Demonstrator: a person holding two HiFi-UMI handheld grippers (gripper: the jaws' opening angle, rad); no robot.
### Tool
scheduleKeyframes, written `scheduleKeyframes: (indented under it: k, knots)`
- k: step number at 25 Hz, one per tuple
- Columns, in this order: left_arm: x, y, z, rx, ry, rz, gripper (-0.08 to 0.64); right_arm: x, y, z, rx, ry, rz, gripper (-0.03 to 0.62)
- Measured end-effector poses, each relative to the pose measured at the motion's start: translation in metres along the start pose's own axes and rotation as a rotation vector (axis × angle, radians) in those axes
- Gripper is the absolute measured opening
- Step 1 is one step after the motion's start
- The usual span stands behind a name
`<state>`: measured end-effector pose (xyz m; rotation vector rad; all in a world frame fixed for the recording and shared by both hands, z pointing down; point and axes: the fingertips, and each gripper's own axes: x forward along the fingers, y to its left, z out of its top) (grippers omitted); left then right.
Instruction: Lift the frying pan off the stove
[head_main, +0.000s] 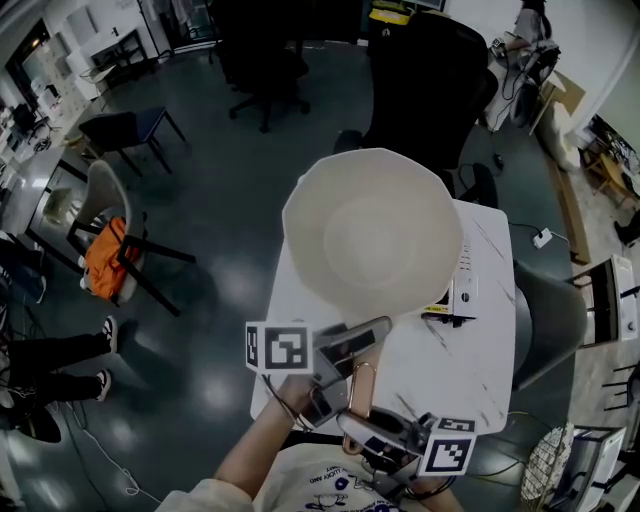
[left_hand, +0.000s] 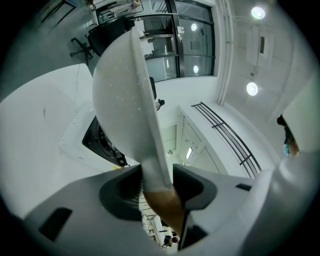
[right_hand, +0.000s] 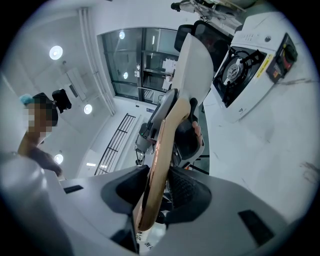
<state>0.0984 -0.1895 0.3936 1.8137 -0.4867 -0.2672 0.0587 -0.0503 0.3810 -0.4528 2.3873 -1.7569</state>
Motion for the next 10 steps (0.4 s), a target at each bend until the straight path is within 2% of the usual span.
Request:
scheduleKeyframes:
  k: [10]
  knots:
    - [0.0022, -0.0002, -0.0007, -0.004, 0.027, 0.012, 0.179, 0.0023, 0.0028, 0.0013, 0.001, 0.002, 0.002, 0.138]
